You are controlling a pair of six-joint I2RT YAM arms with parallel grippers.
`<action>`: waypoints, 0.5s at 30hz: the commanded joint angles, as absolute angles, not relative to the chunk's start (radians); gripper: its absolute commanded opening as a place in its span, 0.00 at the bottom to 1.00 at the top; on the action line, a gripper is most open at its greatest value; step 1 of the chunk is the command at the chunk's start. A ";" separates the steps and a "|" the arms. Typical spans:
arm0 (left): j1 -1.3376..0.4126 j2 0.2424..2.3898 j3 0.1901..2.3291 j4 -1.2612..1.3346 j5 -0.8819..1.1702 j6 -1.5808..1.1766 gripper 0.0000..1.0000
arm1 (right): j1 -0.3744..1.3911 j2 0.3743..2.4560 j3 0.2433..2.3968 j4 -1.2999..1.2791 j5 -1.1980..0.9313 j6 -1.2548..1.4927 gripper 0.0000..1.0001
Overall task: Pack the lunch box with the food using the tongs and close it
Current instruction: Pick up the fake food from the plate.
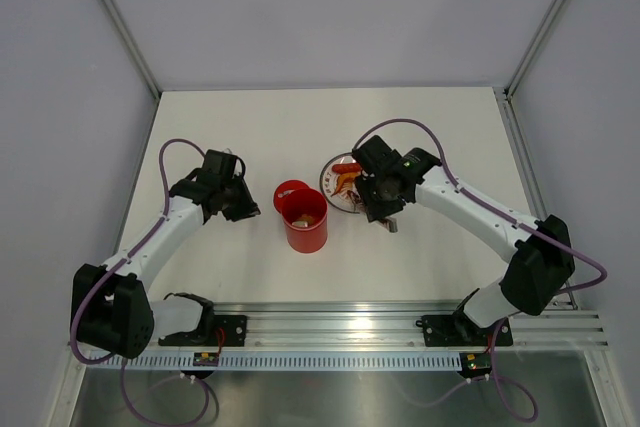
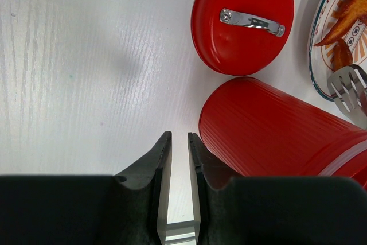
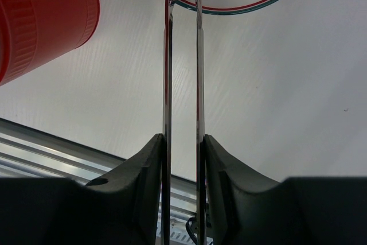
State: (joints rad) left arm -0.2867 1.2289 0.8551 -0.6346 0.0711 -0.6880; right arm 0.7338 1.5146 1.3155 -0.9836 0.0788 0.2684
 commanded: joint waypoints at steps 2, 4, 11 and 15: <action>-0.281 1.235 0.870 -0.606 0.069 -0.678 0.20 | 0.733 1.517 1.377 -0.953 0.129 0.255 0.40; -0.281 1.236 0.871 -0.606 0.071 -0.680 0.20 | 0.733 1.517 1.387 -0.956 0.129 0.255 0.40; -0.281 1.226 0.864 -0.607 0.063 -0.681 0.20 | 0.733 1.442 1.388 -0.954 0.150 0.255 0.43; -0.281 1.232 0.857 -0.598 0.071 -0.686 0.20 | 0.733 1.414 1.379 -0.945 0.195 0.259 0.49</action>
